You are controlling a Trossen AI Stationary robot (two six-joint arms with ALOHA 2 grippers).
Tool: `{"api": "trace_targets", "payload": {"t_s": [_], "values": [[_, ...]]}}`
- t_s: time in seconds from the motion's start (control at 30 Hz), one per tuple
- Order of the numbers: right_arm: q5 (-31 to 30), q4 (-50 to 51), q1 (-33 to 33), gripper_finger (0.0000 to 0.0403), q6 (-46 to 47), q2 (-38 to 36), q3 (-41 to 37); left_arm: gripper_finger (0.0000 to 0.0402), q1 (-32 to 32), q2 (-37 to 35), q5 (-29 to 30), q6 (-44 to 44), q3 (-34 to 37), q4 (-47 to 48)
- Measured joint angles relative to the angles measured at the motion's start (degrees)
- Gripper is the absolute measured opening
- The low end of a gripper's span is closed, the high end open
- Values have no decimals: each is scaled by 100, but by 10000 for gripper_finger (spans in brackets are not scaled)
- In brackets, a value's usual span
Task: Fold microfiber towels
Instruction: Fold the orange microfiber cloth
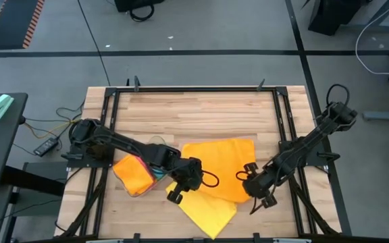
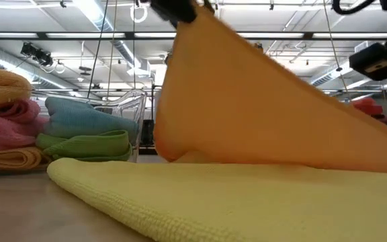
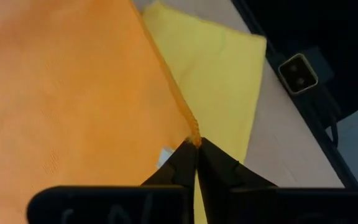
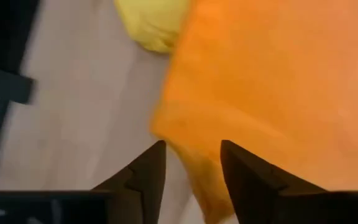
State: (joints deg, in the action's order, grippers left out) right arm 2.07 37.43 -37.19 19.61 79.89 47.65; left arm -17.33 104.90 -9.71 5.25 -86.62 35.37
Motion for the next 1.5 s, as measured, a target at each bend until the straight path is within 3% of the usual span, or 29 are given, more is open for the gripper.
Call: {"api": "trace_targets", "payload": {"t_s": [0.23,0.37,0.5,0.63,0.77,0.9,1.03,1.3,1.5], "values": [[692,230,-75,164,947,-99,510,17,29,-2,1,542,-469,139],[112,247,-210,156,1178,-170,476,32,5,1,0,1023,-576,35],[-514,146,-216,149,1417,-44,337,18,12,95,0,1234,-580,-271],[-1394,-653,-216,144,1448,115,226,7,29,271,0,1196,-572,-451],[-2273,-1602,-265,140,1294,330,214,23,42,522,19,1072,-580,-607],[-2868,-2261,-260,137,1338,531,217,21,44,702,55,1008,-577,-709],[-3035,-2707,-179,135,1365,800,215,7,71,806,255,958,-573,-989],[-3083,-3224,-122,135,1747,1011,207,16,40,957,1141,890,-573,-1308],[-3326,-3243,-116,135,1922,1039,211,9,40,955,1211,891,-576,-1561]]}}
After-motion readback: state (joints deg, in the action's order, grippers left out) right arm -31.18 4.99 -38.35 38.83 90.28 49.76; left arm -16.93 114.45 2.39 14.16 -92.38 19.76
